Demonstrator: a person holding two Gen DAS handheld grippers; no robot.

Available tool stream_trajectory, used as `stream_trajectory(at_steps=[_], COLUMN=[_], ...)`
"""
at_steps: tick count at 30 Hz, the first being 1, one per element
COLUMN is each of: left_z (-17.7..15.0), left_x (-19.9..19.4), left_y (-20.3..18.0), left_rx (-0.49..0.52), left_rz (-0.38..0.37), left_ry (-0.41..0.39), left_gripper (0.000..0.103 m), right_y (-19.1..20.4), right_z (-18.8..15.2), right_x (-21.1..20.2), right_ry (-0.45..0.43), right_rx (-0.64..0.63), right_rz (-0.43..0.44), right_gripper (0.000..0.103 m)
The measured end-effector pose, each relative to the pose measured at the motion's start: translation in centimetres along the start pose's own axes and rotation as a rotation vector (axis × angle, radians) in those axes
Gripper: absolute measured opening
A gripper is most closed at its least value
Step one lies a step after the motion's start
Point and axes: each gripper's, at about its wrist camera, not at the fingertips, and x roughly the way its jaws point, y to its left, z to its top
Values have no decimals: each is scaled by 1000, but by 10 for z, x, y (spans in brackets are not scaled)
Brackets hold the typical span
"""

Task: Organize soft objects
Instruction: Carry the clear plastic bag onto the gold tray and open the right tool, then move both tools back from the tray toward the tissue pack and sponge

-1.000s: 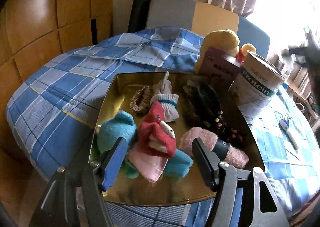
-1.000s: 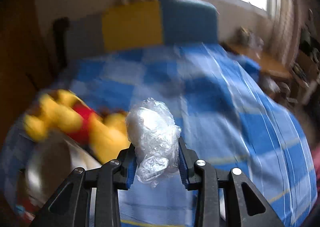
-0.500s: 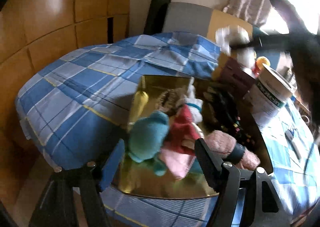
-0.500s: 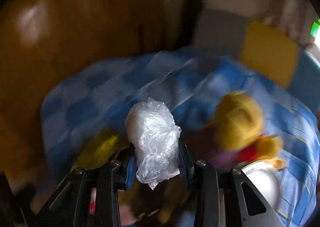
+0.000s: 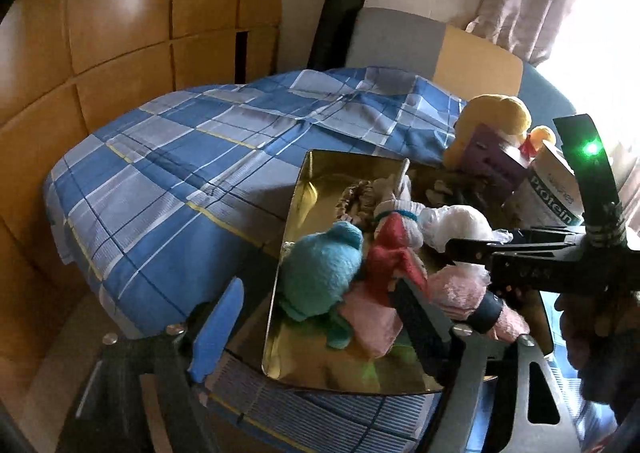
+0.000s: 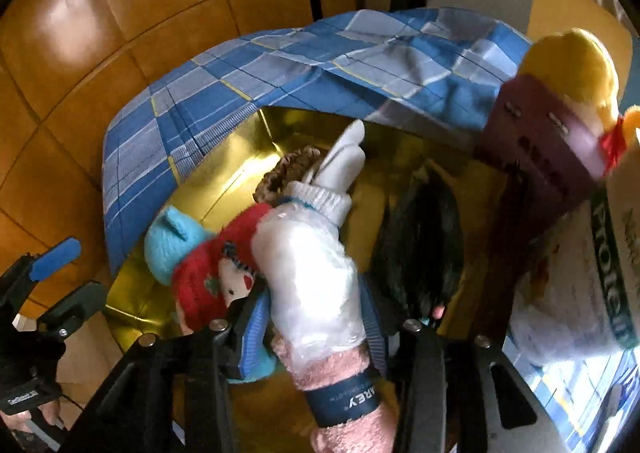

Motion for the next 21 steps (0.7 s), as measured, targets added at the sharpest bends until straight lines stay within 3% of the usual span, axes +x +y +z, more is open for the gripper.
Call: stream_trajectory(at_steps=[1, 3, 4, 13, 21], left_z=[0, -1, -1, 0, -2], left_x=[-1, -2, -2, -12, -22], left_y=[-2, -4, -6, -24, -53], left_rx=[6, 13, 15, 70, 149], left_rz=[1, -3, -7, -42, -91], left_ry=[-3, -3, -2, -24, -36], left_gripper=[81, 81, 82, 82, 82], right_y=[0, 0, 1, -8, -52], right_z=[-2, -2, -5, -32, -74], right_x=[-3, -9, -14, -68, -115], right_ry=[-12, -31, -45, -161, -215], right_rx=[6, 10, 13, 34, 107], right_rz=[-2, -5, -3, 26, -57], right_gripper=[47, 61, 63, 63, 63])
